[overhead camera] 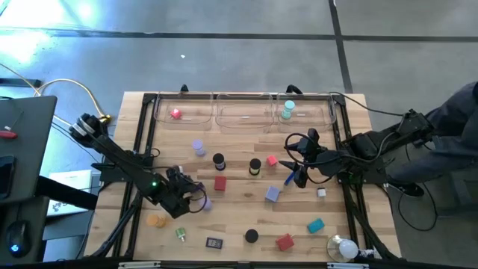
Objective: Pick & Place Office items
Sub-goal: Put the left blue digital clock into the middle transparent bin
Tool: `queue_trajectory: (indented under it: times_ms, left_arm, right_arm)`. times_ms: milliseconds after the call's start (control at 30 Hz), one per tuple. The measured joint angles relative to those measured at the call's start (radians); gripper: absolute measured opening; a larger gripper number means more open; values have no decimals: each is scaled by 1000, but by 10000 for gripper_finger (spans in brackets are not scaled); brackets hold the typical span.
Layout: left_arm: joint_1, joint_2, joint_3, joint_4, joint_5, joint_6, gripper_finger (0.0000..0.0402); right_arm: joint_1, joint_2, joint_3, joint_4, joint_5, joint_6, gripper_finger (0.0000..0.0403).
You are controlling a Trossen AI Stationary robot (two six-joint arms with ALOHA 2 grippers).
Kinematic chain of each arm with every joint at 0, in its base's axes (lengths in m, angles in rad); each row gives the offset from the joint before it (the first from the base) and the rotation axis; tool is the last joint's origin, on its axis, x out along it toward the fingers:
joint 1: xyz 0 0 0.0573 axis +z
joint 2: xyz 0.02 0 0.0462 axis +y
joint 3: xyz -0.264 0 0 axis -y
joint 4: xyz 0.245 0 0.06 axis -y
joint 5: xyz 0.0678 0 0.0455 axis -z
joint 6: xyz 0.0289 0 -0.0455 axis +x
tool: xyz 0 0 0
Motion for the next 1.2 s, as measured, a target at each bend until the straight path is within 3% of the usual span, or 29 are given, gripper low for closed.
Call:
queue_trajectory:
  times_ms: [333, 567, 1200]
  left_arm:
    - [-3, 151, 0, 57, 1, -30, 267]
    - [-4, 168, 2, 64, 1, -110, 249]
    - [-3, 170, 0, 67, 2, -144, 48]
  right_arm:
    - [0, 0, 0, 1, -4, 3, 239]
    - [0, 0, 0, 1, -4, 3, 239]
    - [0, 0, 0, 0, 0, -1, 239]
